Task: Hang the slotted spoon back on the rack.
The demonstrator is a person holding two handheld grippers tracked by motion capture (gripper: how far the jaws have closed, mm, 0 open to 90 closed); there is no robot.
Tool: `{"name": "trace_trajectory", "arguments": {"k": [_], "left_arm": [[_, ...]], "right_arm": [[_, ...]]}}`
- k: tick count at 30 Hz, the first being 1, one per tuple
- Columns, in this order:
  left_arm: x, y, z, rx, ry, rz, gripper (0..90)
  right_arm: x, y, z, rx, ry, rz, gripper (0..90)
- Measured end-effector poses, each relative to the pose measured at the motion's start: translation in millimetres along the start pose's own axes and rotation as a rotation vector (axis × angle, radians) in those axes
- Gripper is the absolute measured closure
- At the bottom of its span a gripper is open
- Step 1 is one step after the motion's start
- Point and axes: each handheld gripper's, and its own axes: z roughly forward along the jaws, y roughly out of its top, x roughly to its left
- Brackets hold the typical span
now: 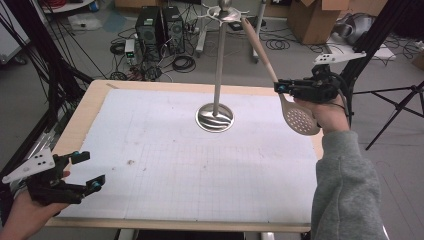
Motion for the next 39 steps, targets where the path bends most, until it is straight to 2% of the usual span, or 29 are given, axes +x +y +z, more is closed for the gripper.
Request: {"name": "trace_trajectory", "arguments": {"k": [12,18,28,39], "left_arm": [[-2.1,1.6,0.7,0.000,-0.008,0.007,4.4],[-3.8,1.9,1.6,0.004,-0.010,0.010,4.4],[-1.5,1.6,-1.2,-0.001,-0.004,0.010,4.5],[-1.0,-0.3,-2.9,0.004,0.003,0.003,4.4]], "right_arm": [[2.1,-1.9,15.0,0.018,0.000,-0.004,78.2],[2.9,-4.4,31.6,0.046,-0.021,0.010,78.2],[6.7,-3.0,52.4,0.063,-0.034,0.009,78.2],[6.8,-3.4,67.0,0.059,-0.049,0.005,78.3]]}}
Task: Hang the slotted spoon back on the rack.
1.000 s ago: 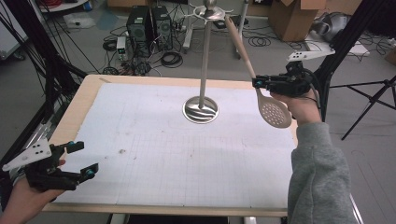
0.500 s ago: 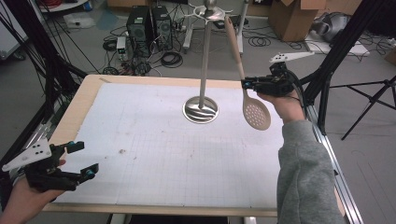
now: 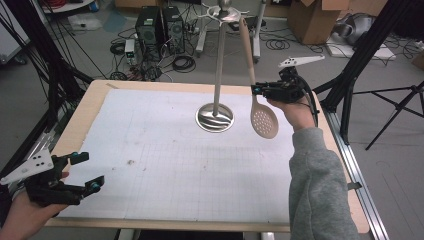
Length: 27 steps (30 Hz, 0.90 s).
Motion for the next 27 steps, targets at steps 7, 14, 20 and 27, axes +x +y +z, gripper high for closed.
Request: {"name": "trace_trajectory", "arguments": {"k": [7,14,20,27], "left_arm": [[-0.2,-0.5,-1.9,-0.002,0.003,0.000,4.5],[-0.4,-0.7,-3.1,-0.003,0.003,-0.001,4.4],[0.4,0.0,-4.9,-0.010,0.005,0.000,4.5],[1.1,0.3,-6.3,-0.015,0.004,-0.003,4.4]], "right_arm": [[1.4,0.6,11.9,-0.002,-0.010,0.003,78.3],[2.6,1.7,20.9,-0.004,-0.016,-0.001,78.3],[3.2,2.5,29.0,-0.004,-0.019,-0.007,78.3],[2.3,4.5,45.3,-0.014,-0.066,-0.038,78.2]]}}
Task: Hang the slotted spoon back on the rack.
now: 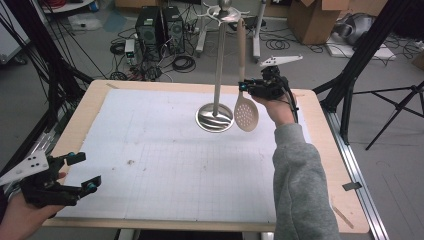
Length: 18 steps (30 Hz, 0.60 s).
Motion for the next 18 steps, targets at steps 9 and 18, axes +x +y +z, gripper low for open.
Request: {"name": "trace_trajectory", "arguments": {"k": [9,18], "left_arm": [[0.6,-0.1,-3.2,-0.007,0.004,-0.004,4.4],[0.1,-1.3,-3.3,-0.005,0.005,-0.007,4.4]], "right_arm": [[3.1,3.4,16.1,-0.009,-0.014,0.012,78.2],[3.1,2.5,17.4,-0.013,-0.017,0.014,78.0]]}}
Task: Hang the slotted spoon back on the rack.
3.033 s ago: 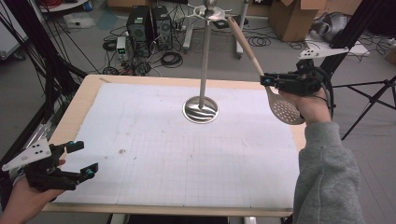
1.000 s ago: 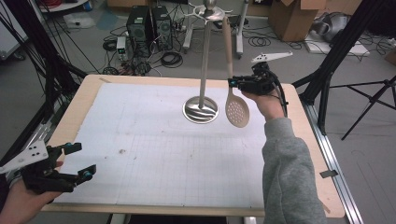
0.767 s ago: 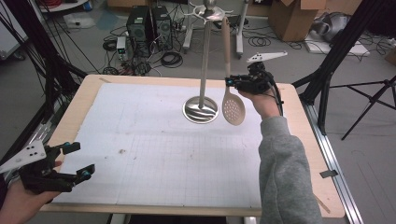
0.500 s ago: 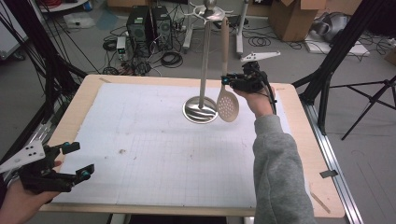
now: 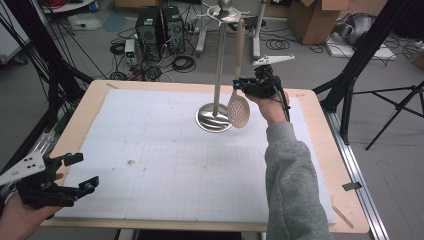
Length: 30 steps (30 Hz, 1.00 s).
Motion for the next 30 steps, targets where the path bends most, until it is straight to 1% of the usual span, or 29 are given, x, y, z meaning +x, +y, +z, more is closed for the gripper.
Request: {"name": "trace_trajectory", "arguments": {"k": [5,6,8,10,11,13,14,16,18,20,22,24,25,26,27,28,29,30], "left_arm": [[-1.6,-0.5,3.6,0.010,-0.007,0.006,4.4],[-1.4,-0.7,3.8,0.013,-0.007,0.007,4.4],[-1.4,-0.8,3.8,0.012,-0.006,0.007,4.4],[-1.6,-0.9,3.4,0.010,-0.004,0.003,4.4],[-1.9,-0.7,3.4,0.008,-0.004,0.001,4.4],[-1.9,-0.1,3.0,0.007,-0.006,0.005,4.4],[-2.1,0.0,3.5,0.004,-0.006,0.003,4.4],[-1.9,0.1,3.9,0.005,-0.007,0.004,4.4],[-2.5,0.5,5.7,0.006,-0.011,0.005,4.4],[-4.0,1.4,8.3,0.006,-0.019,0.009,4.4],[-4.6,1.9,10.7,0.007,-0.024,0.012,4.4],[-4.1,1.7,13.9,0.006,-0.025,0.011,4.4],[-4.1,1.7,13.9,0.006,-0.025,0.011,4.4],[-3.4,1.9,15.3,0.002,-0.022,0.014,4.4],[-3.4,1.9,15.3,0.002,-0.022,0.014,4.4],[-2.8,2.6,16.8,-0.009,-0.024,0.011,4.4],[-2.8,2.6,16.8,-0.009,-0.024,0.011,4.5],[-2.5,3.2,17.9,-0.024,-0.025,0.002,4.5]], "right_arm": [[0.6,-2.3,0.1,-0.005,0.001,0.008,76.2],[0.9,-2.8,-0.6,-0.004,-0.003,0.004,71.1],[0.8,-3.5,-1.4,0.000,-0.002,0.007,67.2],[0.5,-4.5,-2.7,0.003,-0.006,0.003,59.8],[0.5,-4.5,-2.7,0.003,-0.006,0.003,59.8],[0.7,-5.5,-3.9,0.006,-0.004,0.004,54.4],[2.1,-6.6,-5.5,0.001,0.002,-0.004,48.5],[2.9,-7.4,-6.4,-0.008,0.005,-0.006,47.1],[4.3,-11.2,-8.6,-0.029,0.024,-0.007,43.1],[4.8,-15.1,-9.8,-0.022,0.036,-0.012,38.5],[6.4,-19.1,-12.1,-0.026,0.038,-0.015,33.9],[9.7,-24.2,-16.6,-0.041,0.063,-0.022,25.4],[9.7,-24.2,-16.6,-0.041,0.063,-0.022,25.4],[13.5,-27.9,-20.4,-0.056,0.074,-0.030,20.5],[13.5,-27.9,-20.4,-0.056,0.074,-0.030,20.5],[16.4,-31.6,-24.0,-0.063,0.088,-0.035,17.4],[16.4,-31.6,-24.0,-0.063,0.088,-0.035,17.4],[17.3,-32.6,-25.1,-0.058,0.095,-0.039,15.9]]}}
